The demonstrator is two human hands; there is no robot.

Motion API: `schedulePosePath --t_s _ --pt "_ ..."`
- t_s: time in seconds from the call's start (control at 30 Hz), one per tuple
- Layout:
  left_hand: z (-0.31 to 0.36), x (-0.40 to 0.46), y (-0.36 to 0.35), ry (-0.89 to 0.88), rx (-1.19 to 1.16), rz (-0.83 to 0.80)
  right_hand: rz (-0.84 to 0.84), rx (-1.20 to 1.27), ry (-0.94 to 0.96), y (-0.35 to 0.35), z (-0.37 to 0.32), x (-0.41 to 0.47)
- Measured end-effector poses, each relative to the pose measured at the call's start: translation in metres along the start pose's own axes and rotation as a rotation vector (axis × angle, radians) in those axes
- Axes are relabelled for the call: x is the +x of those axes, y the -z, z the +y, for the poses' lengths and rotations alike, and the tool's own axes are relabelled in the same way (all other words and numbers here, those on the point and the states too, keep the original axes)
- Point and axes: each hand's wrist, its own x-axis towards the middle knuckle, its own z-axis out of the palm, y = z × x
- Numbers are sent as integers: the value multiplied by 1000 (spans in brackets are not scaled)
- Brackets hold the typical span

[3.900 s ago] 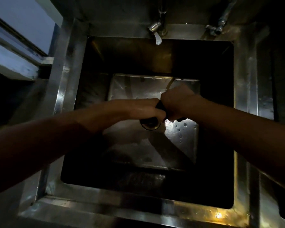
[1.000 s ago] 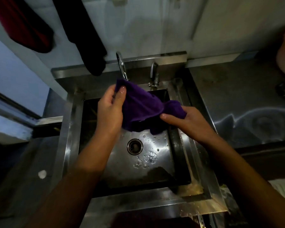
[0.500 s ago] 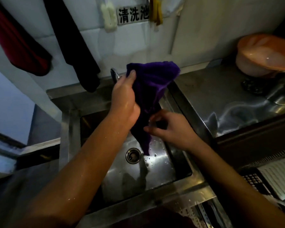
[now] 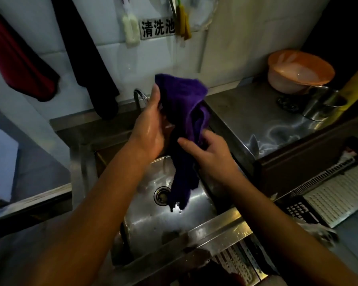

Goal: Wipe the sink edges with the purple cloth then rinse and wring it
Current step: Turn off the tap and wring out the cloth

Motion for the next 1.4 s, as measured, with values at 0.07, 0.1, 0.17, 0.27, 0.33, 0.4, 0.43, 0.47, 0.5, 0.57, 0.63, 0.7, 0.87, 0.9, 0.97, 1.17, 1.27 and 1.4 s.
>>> schedulePosePath --t_s 0.07,0.1,0.17,0.27,0.33,0.4,0.43,0.47,0.5,0.57,0.63,0.7,0.87,0.9,0.97,1.17,1.27,1.4 --pt "-18 -6 12 65 186 -41 82 148 5 4 -17 2" --pt "-29 -10 17 121 286 -75 117 195 -4 7 -24 3" --pt "-53 -20 23 237 463 -162 162 171 -5 14 -30 7" --pt "-74 -34 18 256 534 -278 193 101 -39 26 -29 11" --pt "-82 -38 11 145 535 -326 196 63 -64 33 -27 7" --pt "-87 -38 1 41 553 -339 192 -46 -59 40 -27 0" --pt "-89 -38 -4 0 535 -322 195 -101 -62 43 -27 -3" --pt "-91 -39 -7 -32 502 -303 210 -141 -68 48 -27 -6" --pt "-91 -40 -11 -49 449 -290 244 -166 -81 53 -27 -10" --pt "-91 -40 -14 -24 266 -262 354 -154 -154 67 -29 -15" --pt "-89 -37 -14 42 56 -213 435 -132 -279 82 -31 -21" --pt "-86 -36 -16 71 -45 -169 444 -131 -403 99 -29 -28" --pt "-90 -44 -19 -160 433 -96 343 -457 -590 123 -14 -42" --pt "-92 -46 -22 -167 515 -74 329 -591 -617 125 -10 -42" --pt "-91 -50 -31 -47 426 57 276 -856 -659 124 -11 -45" --pt "-95 -51 -38 179 -121 -64 107 -1109 -650 134 -3 -53" --pt "-89 -56 -55 130 -21 -83 -147 -745 -575 148 -13 -62" --pt "-77 -60 -75 -43 312 -108 -505 -243 -476 168 -16 -89"
